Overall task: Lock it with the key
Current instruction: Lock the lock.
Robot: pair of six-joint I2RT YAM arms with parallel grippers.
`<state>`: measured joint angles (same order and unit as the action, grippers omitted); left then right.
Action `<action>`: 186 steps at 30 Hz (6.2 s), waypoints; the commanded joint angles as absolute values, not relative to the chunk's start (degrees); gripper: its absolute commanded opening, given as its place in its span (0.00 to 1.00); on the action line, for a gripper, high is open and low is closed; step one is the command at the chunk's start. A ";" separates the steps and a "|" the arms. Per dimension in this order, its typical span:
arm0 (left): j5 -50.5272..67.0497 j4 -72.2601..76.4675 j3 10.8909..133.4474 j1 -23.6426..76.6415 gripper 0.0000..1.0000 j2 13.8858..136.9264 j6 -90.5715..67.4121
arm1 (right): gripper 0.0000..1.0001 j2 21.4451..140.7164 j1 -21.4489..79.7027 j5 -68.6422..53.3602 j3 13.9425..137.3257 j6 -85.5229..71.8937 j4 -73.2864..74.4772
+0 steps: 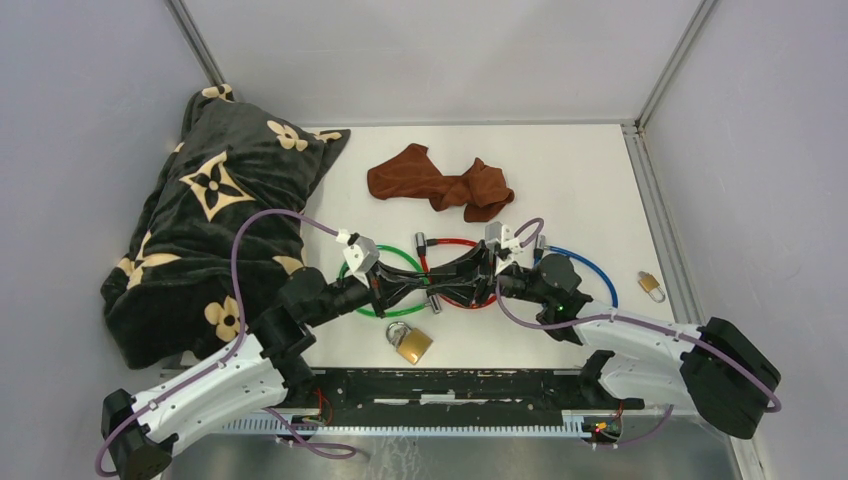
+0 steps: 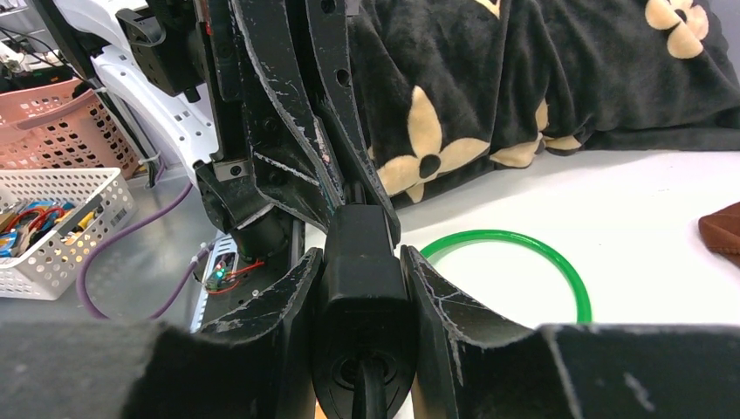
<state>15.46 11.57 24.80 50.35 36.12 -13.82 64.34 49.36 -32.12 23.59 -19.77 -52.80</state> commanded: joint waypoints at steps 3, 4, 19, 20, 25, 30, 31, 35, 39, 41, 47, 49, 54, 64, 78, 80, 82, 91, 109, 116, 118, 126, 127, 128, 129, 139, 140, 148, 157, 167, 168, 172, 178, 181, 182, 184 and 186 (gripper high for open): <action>35.69 28.78 29.84 60.70 0.02 40.56 -15.62 | 0.00 72.86 53.41 -36.55 27.19 -21.44 -53.98; 35.76 29.06 29.87 61.13 0.02 40.72 -15.56 | 0.00 73.15 53.37 -36.62 27.47 -21.26 -53.84; 36.91 32.58 32.79 61.82 0.02 41.40 -15.49 | 0.00 77.97 54.81 -38.47 31.84 -18.98 -51.27; 37.01 32.61 32.82 61.97 0.02 41.40 -15.56 | 0.00 78.35 55.13 -38.62 32.25 -18.75 -50.98; 37.26 32.97 32.73 62.57 0.02 40.86 -15.82 | 0.00 78.75 55.39 -39.33 33.76 -18.08 -50.16; 37.44 33.36 32.16 62.75 0.02 40.31 -16.22 | 0.00 79.40 55.48 -39.69 35.54 -17.55 -49.14; 37.34 33.85 31.98 62.83 0.02 40.24 -16.25 | 0.00 79.67 55.61 -39.64 35.87 -17.43 -49.13; 37.52 34.42 31.71 63.20 0.02 40.08 -16.48 | 0.00 80.80 55.75 -39.91 36.96 -17.45 -49.04; 37.48 35.39 31.46 64.20 0.02 40.47 -16.53 | 0.00 81.86 55.94 -40.24 38.52 -17.21 -48.96; 37.59 35.73 31.71 64.75 0.02 40.64 -16.52 | 0.00 81.92 56.00 -39.92 38.58 -16.78 -48.54; 38.26 37.25 32.32 66.34 0.02 41.45 -16.22 | 0.00 83.25 55.99 -40.33 38.78 -17.19 -49.75; 38.45 36.64 32.46 66.45 0.02 41.27 -16.18 | 0.00 82.69 55.96 -40.70 38.67 -16.89 -49.40; 38.76 36.41 32.04 66.34 0.02 40.71 -16.11 | 0.00 78.71 55.74 -39.95 38.29 -13.16 -45.22; 39.46 38.43 33.17 68.12 0.02 42.37 -16.23 | 0.00 82.19 55.90 -41.51 39.79 -15.04 -47.57; 39.10 40.66 33.26 70.30 0.02 43.85 -15.55 | 0.00 85.09 55.99 -41.39 41.21 -15.42 -48.78; 39.05 40.38 33.33 70.28 0.02 43.77 -15.49 | 0.00 84.71 55.99 -41.43 41.24 -15.25 -48.43; 38.99 38.79 33.36 70.24 0.02 43.13 -15.32 | 0.00 82.87 55.83 -41.75 40.77 -14.09 -46.77; 41.23 31.64 34.70 64.81 0.02 37.86 -15.69 | 0.00 69.51 52.10 -45.77 37.21 -6.82 -36.78; 34.74 32.84 35.02 63.55 0.02 37.62 -15.78 | 0.00 71.81 52.70 -46.68 34.84 -10.33 -43.73; 28.26 20.81 35.78 63.29 0.02 39.73 -13.17 | 0.00 73.12 55.26 -44.82 37.68 -8.17 -40.94; 25.02 16.47 36.09 63.15 0.02 39.89 -11.05 | 0.00 72.24 55.37 -43.85 37.71 -7.50 -39.86; 21.41 12.30 34.43 62.30 0.02 39.38 -5.87 | 0.00 68.76 55.36 -40.54 36.51 -6.26 -37.25; 21.52 12.12 34.18 61.86 0.02 38.63 -5.29 | 0.00 67.18 54.61 -39.86 35.79 -6.78 -37.23; 21.41 11.78 33.76 61.42 0.02 37.70 -4.75 | 0.00 65.72 53.89 -39.10 35.13 -7.06 -36.61; 21.32 11.32 33.37 60.87 0.02 36.88 -4.34 | 0.00 63.89 53.06 -37.69 34.99 -6.79 -34.95; 25.06 9.88 29.51 56.58 0.02 30.01 -4.04 | 0.00 53.67 49.79 -30.22 35.09 -3.15 -22.22; 25.13 9.95 29.36 56.27 0.02 29.63 -4.00 | 0.00 52.99 49.79 -29.86 35.08 -2.73 -21.32; 26.45 10.63 28.21 53.37 0.02 26.81 -5.61 | 0.00 48.87 49.31 -29.97 34.39 -1.70 -17.67; 27.41 14.94 25.31 52.73 0.38 26.64 -9.64 | 0.00 50.14 49.24 -32.80 34.25 -5.27 -23.05; 25.59 17.37 23.04 52.13 0.56 27.42 -11.33 | 0.00 51.28 49.28 -36.05 34.34 -7.68 -26.20; 25.51 18.00 22.77 52.17 0.57 27.98 -11.72 | 0.00 51.43 49.30 -36.41 34.43 -7.91 -26.51; 25.66 19.63 21.86 52.20 0.57 29.48 -11.99 | 0.00 51.92 49.32 -37.52 34.63 -8.56 -27.21; 25.62 17.60 21.48 52.14 0.48 30.28 -11.53 | 0.00 51.74 49.39 -38.19 34.46 -8.86 -27.78; 26.02 18.83 21.34 52.18 0.45 30.79 -11.64 | 0.00 51.91 49.57 -38.44 34.45 -9.05 -28.04; 26.17 19.03 21.38 52.19 0.45 30.97 -11.46 | 0.00 51.95 49.65 -38.47 34.41 -9.12 -28.13; 26.50 18.88 21.44 52.21 0.45 31.26 -10.55 | 0.00 52.07 49.87 -38.56 34.28 -9.21 -28.45; 26.19 18.42 21.21 52.15 0.45 31.66 -9.44 | 0.00 52.08 50.14 -38.67 34.37 -9.26 -28.72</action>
<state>24.77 16.45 21.52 52.36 31.00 -10.00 52.60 49.54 -37.76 33.17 -8.29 -20.38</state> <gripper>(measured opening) 0.451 0.396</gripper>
